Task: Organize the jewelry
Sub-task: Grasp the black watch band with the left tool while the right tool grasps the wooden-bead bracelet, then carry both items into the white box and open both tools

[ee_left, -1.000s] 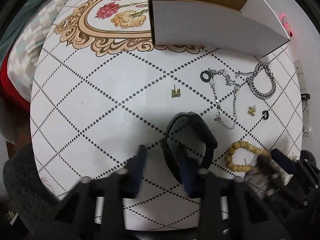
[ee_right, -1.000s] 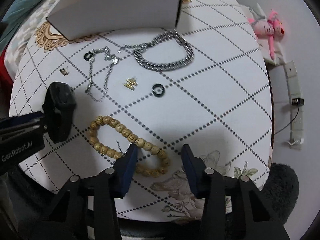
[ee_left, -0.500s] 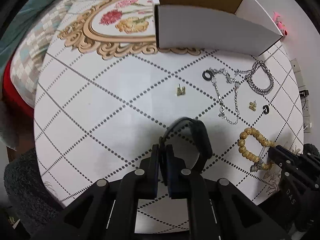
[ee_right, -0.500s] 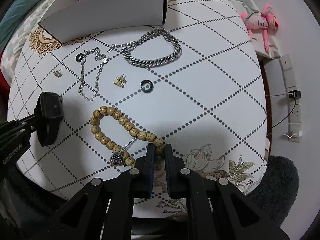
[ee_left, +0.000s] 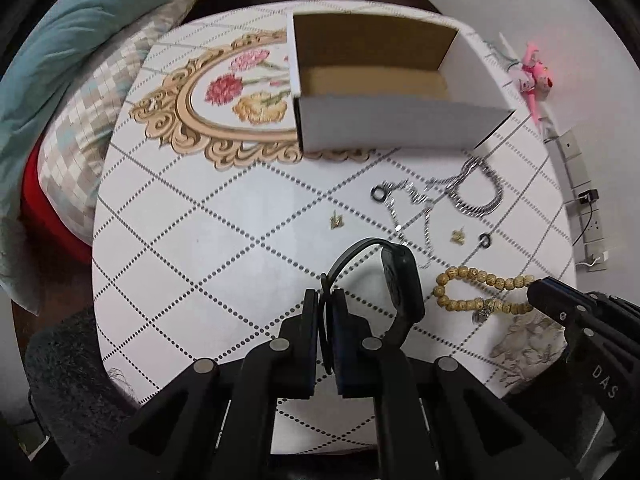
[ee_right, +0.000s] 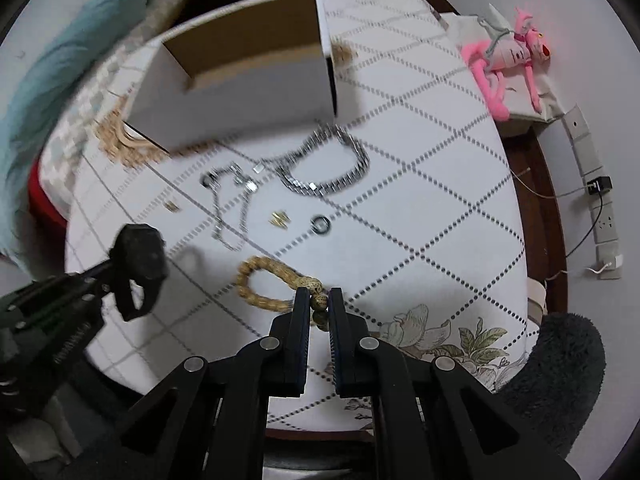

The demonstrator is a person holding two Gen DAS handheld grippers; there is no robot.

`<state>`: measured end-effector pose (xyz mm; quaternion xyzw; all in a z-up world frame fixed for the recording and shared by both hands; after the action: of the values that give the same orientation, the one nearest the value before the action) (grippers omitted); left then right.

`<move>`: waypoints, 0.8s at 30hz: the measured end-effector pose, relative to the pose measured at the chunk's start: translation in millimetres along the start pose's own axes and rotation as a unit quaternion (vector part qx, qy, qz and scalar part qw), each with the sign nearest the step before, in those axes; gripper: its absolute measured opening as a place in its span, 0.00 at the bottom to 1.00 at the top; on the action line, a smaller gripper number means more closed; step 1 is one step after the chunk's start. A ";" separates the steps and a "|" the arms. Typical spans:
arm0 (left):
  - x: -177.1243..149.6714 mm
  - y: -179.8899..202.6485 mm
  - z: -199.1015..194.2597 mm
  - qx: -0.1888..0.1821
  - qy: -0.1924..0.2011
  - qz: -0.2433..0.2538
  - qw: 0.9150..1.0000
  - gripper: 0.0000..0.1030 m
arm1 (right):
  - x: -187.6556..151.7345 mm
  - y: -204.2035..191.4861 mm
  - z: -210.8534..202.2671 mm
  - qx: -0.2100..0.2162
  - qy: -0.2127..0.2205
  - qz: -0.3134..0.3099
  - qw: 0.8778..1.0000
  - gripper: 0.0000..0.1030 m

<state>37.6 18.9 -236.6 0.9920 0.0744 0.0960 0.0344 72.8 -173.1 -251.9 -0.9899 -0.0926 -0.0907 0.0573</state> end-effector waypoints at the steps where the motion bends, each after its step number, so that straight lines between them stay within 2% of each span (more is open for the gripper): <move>1: 3.0 -6.7 -3.9 -0.003 0.003 0.000 1.000 0.04 | 4.6 1.2 -4.8 0.006 0.005 0.001 1.000 0.09; 3: 7.1 -4.2 -14.2 -0.009 0.010 0.000 1.000 0.04 | 12.0 0.9 -15.7 0.015 0.017 0.000 1.000 0.09; 6: 30.5 14.2 -25.6 -0.019 0.019 -0.003 1.000 0.04 | 29.1 -0.8 -36.7 0.032 0.036 -0.002 0.999 0.09; 10: 88.5 54.2 -11.2 -0.036 0.029 -0.011 0.999 0.04 | 55.8 -1.6 -62.4 0.048 0.065 -0.008 0.997 0.09; 15: 131.4 66.3 -19.1 -0.059 0.032 -0.022 0.997 0.04 | 101.7 -5.2 -94.7 0.068 0.103 -0.017 0.992 0.09; 19: 162.6 71.6 -12.1 -0.059 0.029 -0.020 0.998 0.04 | 138.3 -7.6 -95.5 0.070 0.111 -0.025 0.991 0.09; 24: 194.8 74.3 9.2 -0.056 0.011 -0.020 0.998 0.04 | 175.9 -6.1 -72.5 0.075 0.098 -0.019 0.992 0.09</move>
<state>238.9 -24.9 -203.4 0.9857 0.0892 0.1100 0.0913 229.4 -146.1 -147.0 -0.9674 -0.1114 -0.1808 0.1381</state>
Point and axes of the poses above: each gripper's, at about its wrist camera, not at the fingertips, and z roughly the way its jaws point, y to its right, x to its top, the point moved 9 cm from there along z, roughly the way its jaws point, and after that the axes turned 11 degrees about -z, right-handed, at the moved point
